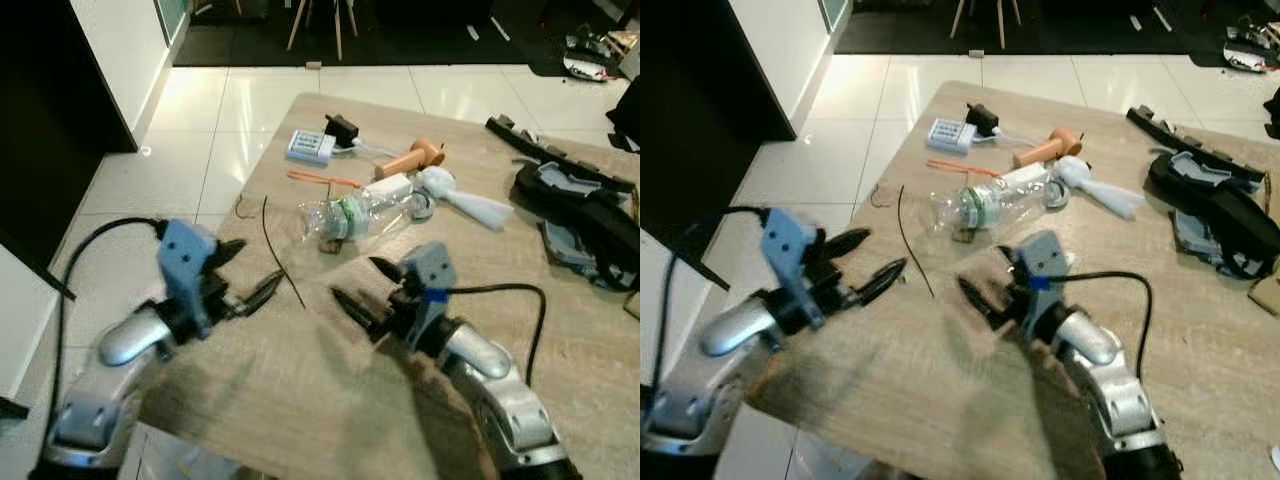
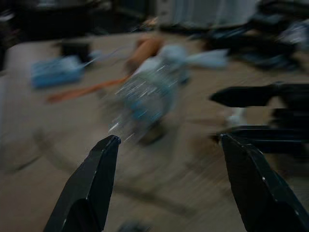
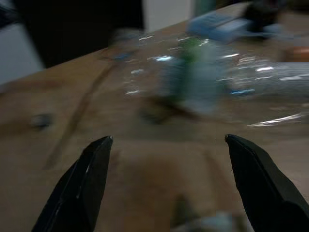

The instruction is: Picking trash to rubbish bin

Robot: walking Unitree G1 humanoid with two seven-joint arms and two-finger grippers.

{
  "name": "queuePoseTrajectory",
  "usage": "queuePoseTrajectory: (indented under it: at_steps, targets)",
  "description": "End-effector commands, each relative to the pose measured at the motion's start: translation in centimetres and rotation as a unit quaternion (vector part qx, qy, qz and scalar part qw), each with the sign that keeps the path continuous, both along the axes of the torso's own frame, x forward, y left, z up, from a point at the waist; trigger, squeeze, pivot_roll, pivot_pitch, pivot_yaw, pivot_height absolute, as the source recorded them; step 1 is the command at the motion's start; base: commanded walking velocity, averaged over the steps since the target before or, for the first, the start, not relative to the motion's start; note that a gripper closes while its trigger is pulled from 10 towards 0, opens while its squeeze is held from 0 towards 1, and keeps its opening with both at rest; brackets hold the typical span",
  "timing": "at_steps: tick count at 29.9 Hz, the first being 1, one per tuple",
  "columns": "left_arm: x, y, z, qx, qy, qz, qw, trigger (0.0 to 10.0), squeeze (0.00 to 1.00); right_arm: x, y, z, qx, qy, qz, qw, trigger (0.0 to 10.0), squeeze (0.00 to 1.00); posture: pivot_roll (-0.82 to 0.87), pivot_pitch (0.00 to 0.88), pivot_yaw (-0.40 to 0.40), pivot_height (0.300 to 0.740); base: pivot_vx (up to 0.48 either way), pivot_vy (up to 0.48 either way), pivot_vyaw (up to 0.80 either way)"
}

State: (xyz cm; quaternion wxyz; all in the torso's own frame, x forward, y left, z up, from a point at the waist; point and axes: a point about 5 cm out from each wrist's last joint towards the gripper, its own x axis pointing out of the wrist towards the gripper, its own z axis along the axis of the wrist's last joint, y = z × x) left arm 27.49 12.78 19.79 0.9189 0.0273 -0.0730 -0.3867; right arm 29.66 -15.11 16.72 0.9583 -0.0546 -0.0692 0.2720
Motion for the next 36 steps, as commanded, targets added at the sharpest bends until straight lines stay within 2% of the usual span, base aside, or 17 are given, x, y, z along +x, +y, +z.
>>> queuePoseTrajectory:
  at_steps: [1,3,5,8,9,11,12,16,20,25,26,28,29,36]
  targets:
    - [-0.4,-1.0,0.1,-0.005,0.003,-0.031,0.999,10.0,0.00,0.0,-0.4,-0.1,-0.008,-0.007,-0.015,1.000,10.0,1.00,0.02,0.207,0.045,0.740,0.000,0.000,0.00]
    - [-0.5,-1.3,0.2,-0.006,0.001,-0.040,0.999,10.0,0.00,0.0,-0.5,0.0,-0.011,-0.009,-0.019,1.000,10.0,1.00,0.02,0.207,0.045,0.740,0.000,0.000,0.00]
    - [-0.8,-2.1,0.5,-0.009,0.002,-0.070,0.997,10.0,0.00,-0.1,-1.1,-0.5,-0.045,-0.007,-0.052,0.998,10.0,1.00,0.01,0.210,0.049,0.740,0.000,0.000,0.00]
    - [-1.0,-2.4,0.4,-0.008,0.005,-0.078,0.997,10.0,0.00,-0.2,-1.2,-0.8,-0.041,-0.003,-0.065,0.997,10.0,1.00,0.01,0.210,0.049,0.740,0.000,0.000,0.00]
    - [-1.0,-2.5,0.5,-0.008,0.005,-0.081,0.997,10.0,0.00,-0.2,-1.3,-1.0,-0.037,0.003,-0.067,0.997,10.0,0.61,0.01,0.213,0.053,0.740,0.000,0.000,0.00]
    - [-1.0,-2.6,0.5,-0.009,0.006,-0.083,0.996,10.0,0.00,-0.2,-1.3,-1.2,-0.035,0.007,-0.068,0.997,10.0,0.61,0.01,0.213,0.053,0.740,0.000,0.000,0.00]
    - [-1.0,-2.8,0.5,-0.009,0.006,-0.086,0.996,10.0,0.00,-0.3,-1.4,-1.5,-0.037,0.016,-0.069,0.997,10.0,0.00,0.01,0.214,0.052,0.740,0.000,0.000,0.00]
    - [-1.1,-2.9,0.5,-0.009,0.007,-0.088,0.996,10.0,0.00,-0.4,-1.4,-2.4,-0.044,0.043,-0.068,0.996,10.0,0.00,0.01,0.214,0.052,0.740,0.000,0.000,0.00]
    - [-1.1,-3.0,0.5,-0.007,0.009,-0.091,0.996,10.0,0.00,-1.1,-1.5,-5.3,-0.074,0.129,-0.051,0.988,10.0,0.00,0.01,0.214,0.049,0.740,0.000,0.000,0.00]
    - [-1.1,-2.9,0.5,-0.006,0.010,-0.090,0.996,10.0,0.00,-1.2,-1.7,-5.8,-0.071,0.146,-0.055,0.985,10.0,0.00,0.01,0.215,0.047,0.740,0.000,0.000,0.00]
    - [-1.1,-2.9,0.4,-0.006,0.010,-0.088,0.996,10.0,0.00,-1.2,-1.8,-6.0,-0.054,0.162,-0.058,0.984,3.6,0.00,0.01,0.216,0.047,0.740,0.000,0.000,0.00]
    - [-1.1,-2.9,0.4,-0.006,0.010,-0.088,0.996,10.0,0.00,-1.2,-1.8,-6.0,-0.054,0.162,-0.058,0.984,3.6,0.00,0.01,0.216,0.047,0.740,0.000,0.000,0.00]
    - [-1.1,-2.9,0.4,-0.005,0.011,-0.088,0.996,10.0,0.00,-1.3,-1.8,-6.0,-0.047,0.167,-0.060,0.983,0.0,0.00,0.01,0.216,0.047,0.740,0.000,0.000,0.00]
    - [-0.8,-2.8,0.5,-0.006,0.006,-0.080,0.997,10.0,0.00,-1.2,-1.8,-5.8,-0.034,0.169,-0.054,0.983,0.0,0.00,0.01,0.214,0.048,0.740,0.000,0.000,0.00]
